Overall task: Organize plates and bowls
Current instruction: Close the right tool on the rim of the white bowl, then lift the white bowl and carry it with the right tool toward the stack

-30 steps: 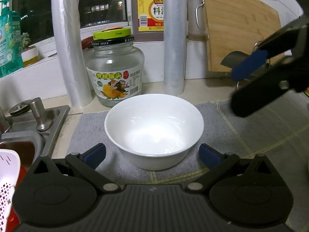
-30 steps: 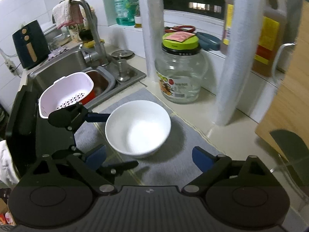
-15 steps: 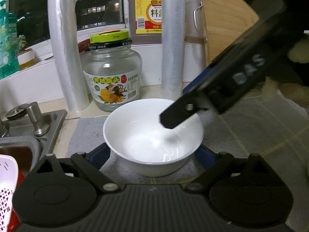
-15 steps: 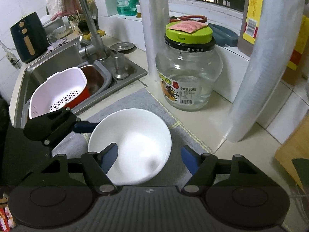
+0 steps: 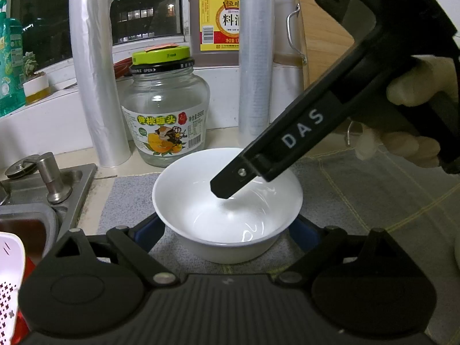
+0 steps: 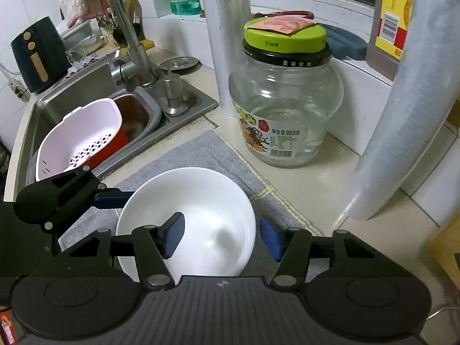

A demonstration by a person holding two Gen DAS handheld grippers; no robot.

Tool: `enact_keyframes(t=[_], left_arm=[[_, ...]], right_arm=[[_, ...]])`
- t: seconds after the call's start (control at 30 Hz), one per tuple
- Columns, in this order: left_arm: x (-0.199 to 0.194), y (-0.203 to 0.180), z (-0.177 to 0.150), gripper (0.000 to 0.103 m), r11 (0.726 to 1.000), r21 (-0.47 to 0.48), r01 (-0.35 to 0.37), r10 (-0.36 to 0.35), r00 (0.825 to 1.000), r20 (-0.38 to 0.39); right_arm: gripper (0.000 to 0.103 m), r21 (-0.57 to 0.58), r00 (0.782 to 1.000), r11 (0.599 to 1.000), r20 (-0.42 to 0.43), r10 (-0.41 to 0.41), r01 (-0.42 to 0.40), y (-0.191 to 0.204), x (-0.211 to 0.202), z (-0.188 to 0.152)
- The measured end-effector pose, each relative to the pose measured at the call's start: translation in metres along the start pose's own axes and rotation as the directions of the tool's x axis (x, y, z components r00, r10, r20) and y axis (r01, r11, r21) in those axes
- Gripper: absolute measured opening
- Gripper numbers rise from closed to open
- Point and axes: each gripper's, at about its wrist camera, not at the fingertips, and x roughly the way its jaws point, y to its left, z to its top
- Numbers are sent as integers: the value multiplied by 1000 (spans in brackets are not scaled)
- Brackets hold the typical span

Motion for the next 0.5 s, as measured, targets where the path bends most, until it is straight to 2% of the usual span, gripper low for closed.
enact_keyframes(t=[0.5], left_arm=[[0,0,2,92,1000,-1,1,-1,1000,-18]], right_arm=[[63,3,1000,1000,4,20,-20,3,5,4]])
